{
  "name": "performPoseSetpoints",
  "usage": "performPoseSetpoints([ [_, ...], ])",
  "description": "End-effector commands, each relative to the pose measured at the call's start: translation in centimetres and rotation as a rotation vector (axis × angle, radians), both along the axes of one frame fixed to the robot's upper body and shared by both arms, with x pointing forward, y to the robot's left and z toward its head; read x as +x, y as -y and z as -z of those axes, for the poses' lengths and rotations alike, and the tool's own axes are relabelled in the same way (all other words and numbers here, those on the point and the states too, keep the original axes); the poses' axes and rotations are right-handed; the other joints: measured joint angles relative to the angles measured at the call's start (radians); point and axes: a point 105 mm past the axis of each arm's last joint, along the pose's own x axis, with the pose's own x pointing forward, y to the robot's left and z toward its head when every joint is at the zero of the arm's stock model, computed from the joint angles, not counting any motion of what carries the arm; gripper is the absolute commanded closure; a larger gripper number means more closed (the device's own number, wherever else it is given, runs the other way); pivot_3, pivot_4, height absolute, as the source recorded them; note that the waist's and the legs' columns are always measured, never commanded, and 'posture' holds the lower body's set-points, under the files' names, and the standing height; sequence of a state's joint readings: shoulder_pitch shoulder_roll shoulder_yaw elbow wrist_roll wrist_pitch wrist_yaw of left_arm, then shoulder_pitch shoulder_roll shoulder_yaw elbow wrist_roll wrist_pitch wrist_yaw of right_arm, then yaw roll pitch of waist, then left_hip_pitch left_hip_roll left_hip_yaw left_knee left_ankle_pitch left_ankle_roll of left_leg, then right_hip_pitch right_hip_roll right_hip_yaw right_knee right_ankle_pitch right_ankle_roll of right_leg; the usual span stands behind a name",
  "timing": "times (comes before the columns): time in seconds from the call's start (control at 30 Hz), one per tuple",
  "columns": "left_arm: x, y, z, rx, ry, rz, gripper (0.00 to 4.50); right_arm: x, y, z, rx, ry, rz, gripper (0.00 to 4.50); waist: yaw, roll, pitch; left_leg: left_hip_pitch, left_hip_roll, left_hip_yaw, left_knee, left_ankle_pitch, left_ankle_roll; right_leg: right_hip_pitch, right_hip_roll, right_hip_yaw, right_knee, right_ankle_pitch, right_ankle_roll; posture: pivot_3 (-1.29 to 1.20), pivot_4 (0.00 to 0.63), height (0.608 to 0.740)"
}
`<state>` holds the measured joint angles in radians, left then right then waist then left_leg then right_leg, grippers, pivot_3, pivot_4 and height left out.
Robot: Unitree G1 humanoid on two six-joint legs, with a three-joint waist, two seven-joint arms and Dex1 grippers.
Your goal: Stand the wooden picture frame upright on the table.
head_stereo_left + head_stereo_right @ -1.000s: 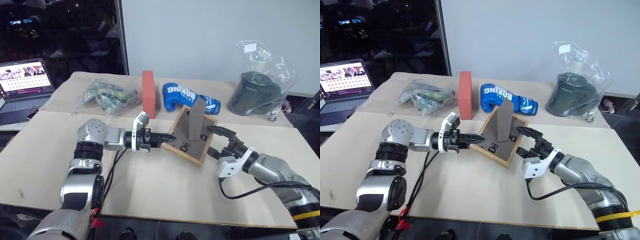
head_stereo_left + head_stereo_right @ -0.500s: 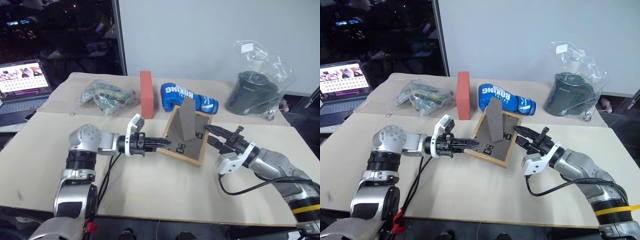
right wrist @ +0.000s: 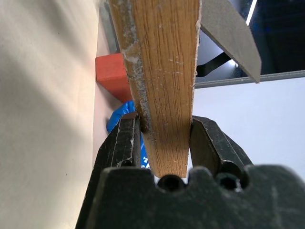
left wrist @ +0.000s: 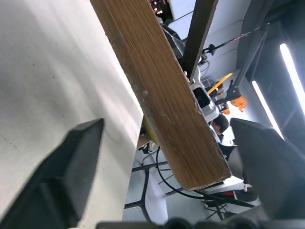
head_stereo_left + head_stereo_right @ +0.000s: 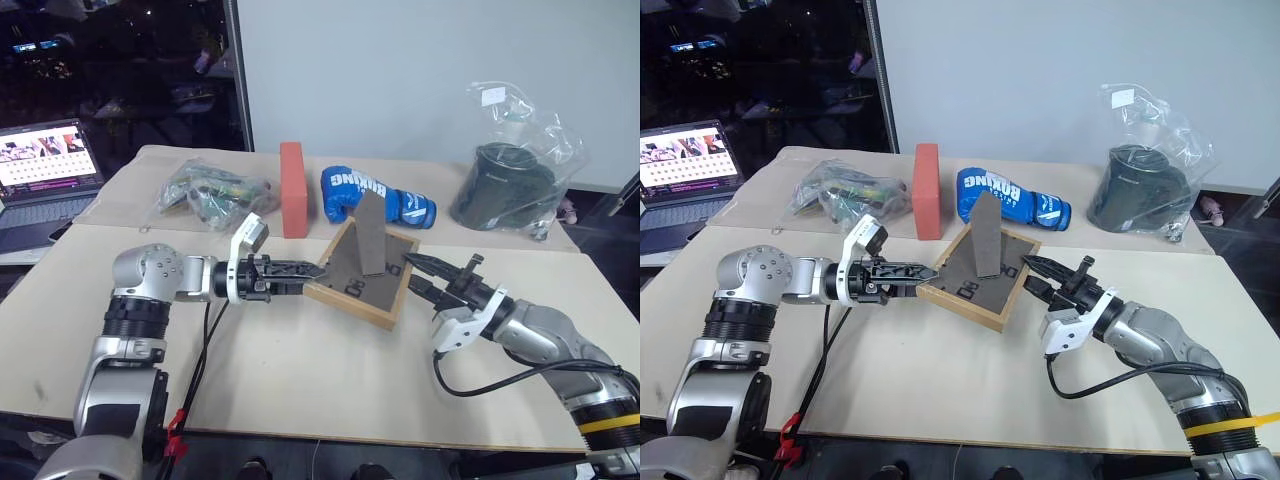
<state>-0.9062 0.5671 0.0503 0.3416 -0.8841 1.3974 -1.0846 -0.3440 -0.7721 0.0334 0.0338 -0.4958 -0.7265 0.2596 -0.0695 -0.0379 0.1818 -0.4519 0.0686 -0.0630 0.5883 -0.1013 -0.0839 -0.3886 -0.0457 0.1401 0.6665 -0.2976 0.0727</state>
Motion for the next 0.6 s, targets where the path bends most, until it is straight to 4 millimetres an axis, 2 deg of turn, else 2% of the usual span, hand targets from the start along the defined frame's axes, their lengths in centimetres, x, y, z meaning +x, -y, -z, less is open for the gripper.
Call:
performPoseSetpoints([
  [0.03, 0.7, -2.7, -3.8, -0.070, 0.370, -0.129, 0.00, 0.1, 0.9, -2.2, 0.104, 0.016, 0.015, 3.32, -0.001, 0.000, 0.000, 0.000, 0.000, 0.000, 0.000, 0.000, 0.000, 0.000, 0.000, 0.000, 0.000, 0.000, 0.000, 0.00, 0.150, 0.730],
  [0.07, 0.8, -3.7, -5.2, -0.124, 0.449, -0.187, 0.00, 0.4, 1.4, -2.3, 0.139, -0.014, 0.028, 3.32, -0.001, 0.000, 0.000, 0.000, 0.000, 0.000, 0.000, 0.000, 0.000, 0.000, 0.000, 0.000, 0.000, 0.000, 0.000, 0.00, 0.150, 0.730],
  [0.1, 0.7, -4.5, -5.8, -0.131, 0.521, -0.225, 0.00, 0.8, 1.8, -2.3, 0.168, -0.054, 0.039, 3.32, -0.001, 0.000, 0.000, 0.000, 0.000, 0.000, 0.000, 0.000, 0.000, 0.000, 0.000, 0.000, 0.000, 0.000, 0.000, 0.00, 0.150, 0.730],
  [0.17, 0.9, -5.1, -4.9, -0.032, 0.614, -0.265, 0.00, 1.5, 2.3, -2.3, 0.259, -0.158, 0.044, 3.32, 0.001, 0.000, 0.000, 0.000, 0.000, 0.000, 0.000, 0.000, 0.000, 0.000, 0.000, 0.000, 0.000, 0.000, -0.001, 0.00, 0.150, 0.730],
  [0.3, 0.9, -5.4, -2.4, 0.180, 0.783, -0.287, 0.00, 3.3, 2.2, -2.1, 0.596, -0.627, -0.036, 3.33, 0.001, 0.000, 0.000, 0.002, 0.000, 0.000, 0.000, 0.000, 0.000, 0.003, 0.000, 0.000, 0.000, 0.000, -0.001, 0.00, 0.150, 0.730],
  [0.4, 1.4, -5.2, -2.2, 0.233, 0.860, -0.351, 0.00, 4.0, 2.1, -3.0, 0.775, -0.877, -0.108, 3.33, 0.004, 0.001, 0.000, 0.002, 0.000, 0.000, 0.001, 0.000, 0.000, 0.003, 0.000, 0.000, 0.000, 0.001, -0.001, 0.00, 0.150, 0.730],
  [0.47, 1.8, -5.1, -2.5, 0.247, 0.934, -0.414, 0.00, 5.0, 2.2, -3.2, 0.848, -1.036, -0.114, 3.34, 0.007, 0.001, 0.001, 0.000, 0.000, 0.000, 0.001, 0.000, 0.001, 0.002, 0.000, 0.000, 0.000, 0.001, -0.001, 0.00, 0.150, 0.730],
  [0.6, 1.7, -5.0, -2.1, 0.291, 1.054, -0.458, 0.00, 6.3, 1.9, -2.0, 0.904, -1.372, -0.063, 3.34, 0.007, 0.001, 0.001, 0.000, 0.001, 0.000, 0.002, -0.001, 0.002, 0.001, 0.000, 0.000, -0.001, 0.001, -0.001, 0.00, 0.150, 0.730],
])
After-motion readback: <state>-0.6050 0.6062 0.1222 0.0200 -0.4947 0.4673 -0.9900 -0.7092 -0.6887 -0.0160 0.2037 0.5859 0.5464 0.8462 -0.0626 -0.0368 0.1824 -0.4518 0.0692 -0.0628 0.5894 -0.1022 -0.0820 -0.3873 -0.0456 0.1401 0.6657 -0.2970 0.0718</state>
